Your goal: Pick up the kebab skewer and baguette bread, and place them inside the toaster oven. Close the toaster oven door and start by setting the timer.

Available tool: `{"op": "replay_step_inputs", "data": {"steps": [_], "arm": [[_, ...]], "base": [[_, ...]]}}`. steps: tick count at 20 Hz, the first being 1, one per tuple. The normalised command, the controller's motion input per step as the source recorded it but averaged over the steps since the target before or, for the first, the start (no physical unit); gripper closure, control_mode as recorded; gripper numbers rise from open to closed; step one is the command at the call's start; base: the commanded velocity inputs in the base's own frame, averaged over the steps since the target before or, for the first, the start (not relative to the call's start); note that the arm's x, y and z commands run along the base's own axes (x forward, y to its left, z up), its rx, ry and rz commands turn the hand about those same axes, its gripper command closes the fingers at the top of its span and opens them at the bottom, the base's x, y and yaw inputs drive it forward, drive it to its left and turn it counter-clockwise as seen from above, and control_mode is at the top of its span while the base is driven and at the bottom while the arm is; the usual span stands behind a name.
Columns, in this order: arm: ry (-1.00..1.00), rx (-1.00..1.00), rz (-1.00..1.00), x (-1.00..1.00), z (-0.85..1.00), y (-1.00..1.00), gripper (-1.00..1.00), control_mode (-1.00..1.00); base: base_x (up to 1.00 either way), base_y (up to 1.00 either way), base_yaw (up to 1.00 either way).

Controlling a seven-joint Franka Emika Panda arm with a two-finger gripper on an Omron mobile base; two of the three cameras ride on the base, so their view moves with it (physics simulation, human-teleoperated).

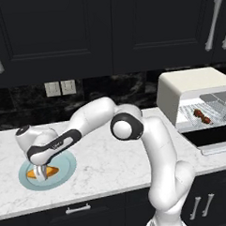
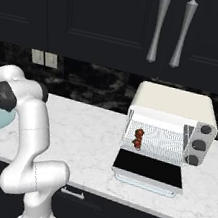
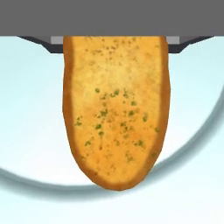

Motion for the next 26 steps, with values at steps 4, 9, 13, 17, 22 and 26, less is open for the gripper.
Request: {"op": "replay_step_inputs", "data": {"steps": [4, 9, 13, 17, 22, 26], "arm": [[0.00, 0.08, 0.00, -0.26, -0.11, -0.22, 1.00, -1.00], [0.00, 0.09, 0.00, -0.39, 0.14, -0.43, 1.00, -1.00], [-0.02, 0.10, -0.01, -0.48, 0.55, -0.51, 1.00, -1.00], [-0.07, 0.11, -0.02, -0.46, 0.80, -0.57, 1.00, -1.00], [-0.07, 0.06, -0.05, -0.42, 0.76, -0.77, 1.00, -1.00], [-0.04, 0.03, -0.09, -0.34, 0.51, -0.90, 1.00, -1.00]], "base": [[0.00, 0.00, 0.00], [0.00, 0.00, 0.00], [0.00, 0.00, 0.00], [0.00, 0.00, 0.00], [0.00, 0.00, 0.00], [0.00, 0.00, 0.00]]}}
